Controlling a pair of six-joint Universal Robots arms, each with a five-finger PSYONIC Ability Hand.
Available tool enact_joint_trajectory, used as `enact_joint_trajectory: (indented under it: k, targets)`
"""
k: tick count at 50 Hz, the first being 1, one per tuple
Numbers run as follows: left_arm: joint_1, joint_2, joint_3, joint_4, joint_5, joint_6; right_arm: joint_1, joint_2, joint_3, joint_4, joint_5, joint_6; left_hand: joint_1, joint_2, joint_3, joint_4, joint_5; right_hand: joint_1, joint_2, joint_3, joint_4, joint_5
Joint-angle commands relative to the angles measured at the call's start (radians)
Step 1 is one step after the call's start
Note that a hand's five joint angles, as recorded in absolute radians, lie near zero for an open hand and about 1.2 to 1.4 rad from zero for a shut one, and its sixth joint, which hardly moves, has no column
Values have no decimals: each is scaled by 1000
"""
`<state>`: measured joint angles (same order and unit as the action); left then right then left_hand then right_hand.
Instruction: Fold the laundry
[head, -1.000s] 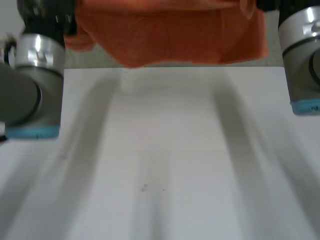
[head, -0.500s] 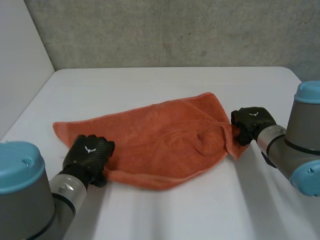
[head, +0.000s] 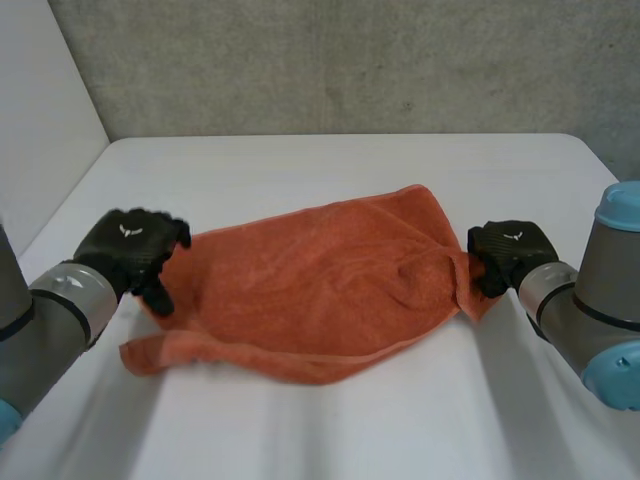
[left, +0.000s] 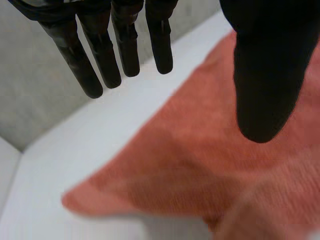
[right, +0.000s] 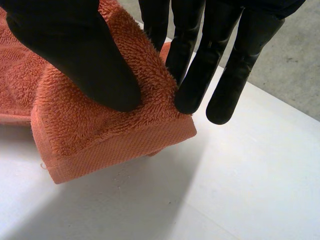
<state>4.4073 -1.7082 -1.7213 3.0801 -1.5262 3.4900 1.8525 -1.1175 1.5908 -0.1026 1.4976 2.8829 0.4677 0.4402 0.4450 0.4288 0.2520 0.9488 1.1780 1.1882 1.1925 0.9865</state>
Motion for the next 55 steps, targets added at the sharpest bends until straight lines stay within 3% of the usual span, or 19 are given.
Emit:
enact_joint_trajectory:
  k: [1,6,11,16,27,28,29,30,31,33,39,43,55]
  targets:
    - [55,-83,23,-133,-9,-3,-1,4,0,-2,1,-8,22,49,44,61,63,447,218,208,204,235]
    - [93,-90,11,-179,-3,-6,-1,4,1,-2,0,-8,63,90,85,102,104,447,218,208,204,235]
    - [93,-90,-6,-181,-3,-6,1,5,1,-2,0,-10,95,123,118,134,136,447,218,208,204,235]
    - [93,-96,-43,-176,1,-6,1,5,3,-2,0,-14,283,310,305,321,324,447,218,208,204,235]
    - [87,-126,-66,-162,3,-8,1,5,6,-2,3,-31,330,358,353,369,371,447,218,208,204,235]
    - [87,-131,-66,-161,1,-8,1,5,6,-2,3,-31,403,430,425,442,444,447,218,208,204,235]
    - [87,-136,-66,-156,1,-9,1,5,5,0,4,-31,659,687,682,698,700,447,218,208,204,235]
    - [87,-136,-66,-156,1,-9,-1,4,-2,10,4,-37,662,689,684,701,703,447,218,208,204,235]
    - [84,-136,-69,-147,1,-8,-1,2,-5,17,6,-42,926,953,949,965,967,447,218,208,204,235]
    - [81,-125,-73,-117,-2,-8,-3,-4,-6,21,6,-50,929,956,951,967,970,447,218,208,204,235]
    - [92,20,-67,-104,0,3,-68,-152,-41,329,30,-350,929,956,951,967,970,447,218,208,204,235]
    - [110,183,-63,-100,8,35,-130,-232,-48,484,30,-454,929,956,951,967,970,447,218,208,204,235]
    - [158,190,-190,-95,67,149,-144,-289,66,609,24,-588,929,956,951,967,970,447,218,208,204,235]
